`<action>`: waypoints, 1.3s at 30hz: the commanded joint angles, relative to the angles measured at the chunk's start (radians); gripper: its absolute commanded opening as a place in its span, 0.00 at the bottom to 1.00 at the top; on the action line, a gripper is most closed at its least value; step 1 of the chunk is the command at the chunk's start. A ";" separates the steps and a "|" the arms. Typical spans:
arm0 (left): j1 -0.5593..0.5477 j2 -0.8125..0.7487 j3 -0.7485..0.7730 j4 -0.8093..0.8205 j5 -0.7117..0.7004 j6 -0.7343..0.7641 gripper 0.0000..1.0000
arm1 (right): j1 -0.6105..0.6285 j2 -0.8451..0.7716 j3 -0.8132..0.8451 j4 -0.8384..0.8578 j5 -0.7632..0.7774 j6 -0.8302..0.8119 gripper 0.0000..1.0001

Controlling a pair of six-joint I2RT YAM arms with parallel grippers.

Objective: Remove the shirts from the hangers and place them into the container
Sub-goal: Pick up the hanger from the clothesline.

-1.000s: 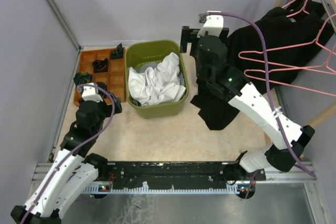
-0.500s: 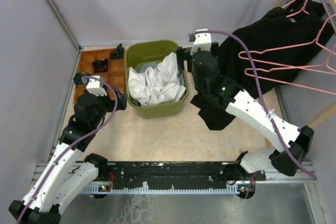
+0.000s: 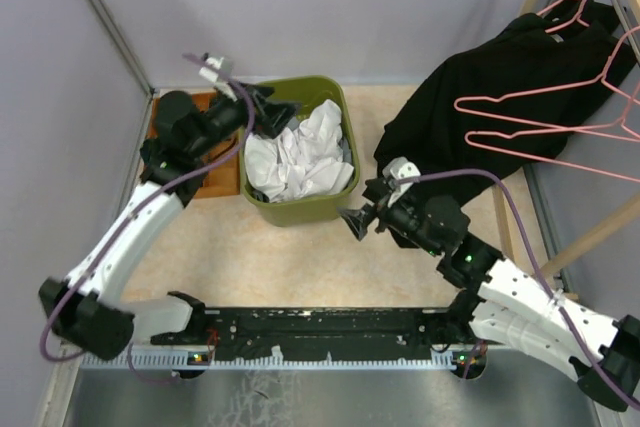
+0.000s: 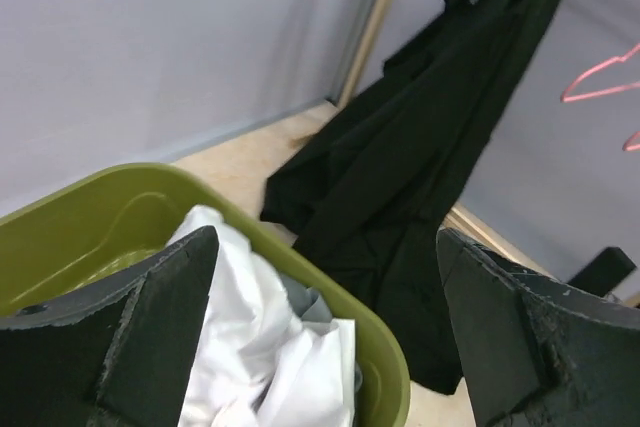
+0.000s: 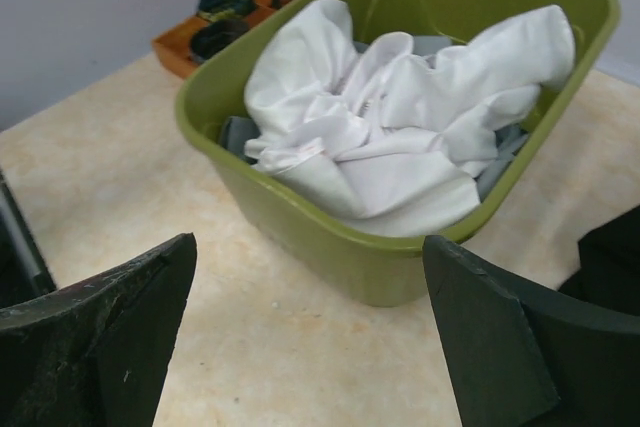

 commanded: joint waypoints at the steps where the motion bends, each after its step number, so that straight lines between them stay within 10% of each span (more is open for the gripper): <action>1: -0.045 0.218 0.119 0.200 0.221 -0.026 0.95 | 0.007 -0.128 -0.110 0.134 -0.159 0.027 0.95; 13: -0.249 0.668 0.376 0.744 0.202 0.039 0.90 | 0.006 -0.291 -0.210 -0.100 -0.107 0.090 0.94; 39: -0.426 1.214 1.130 0.589 0.080 0.139 0.69 | 0.007 -0.392 -0.273 -0.219 -0.084 0.264 0.89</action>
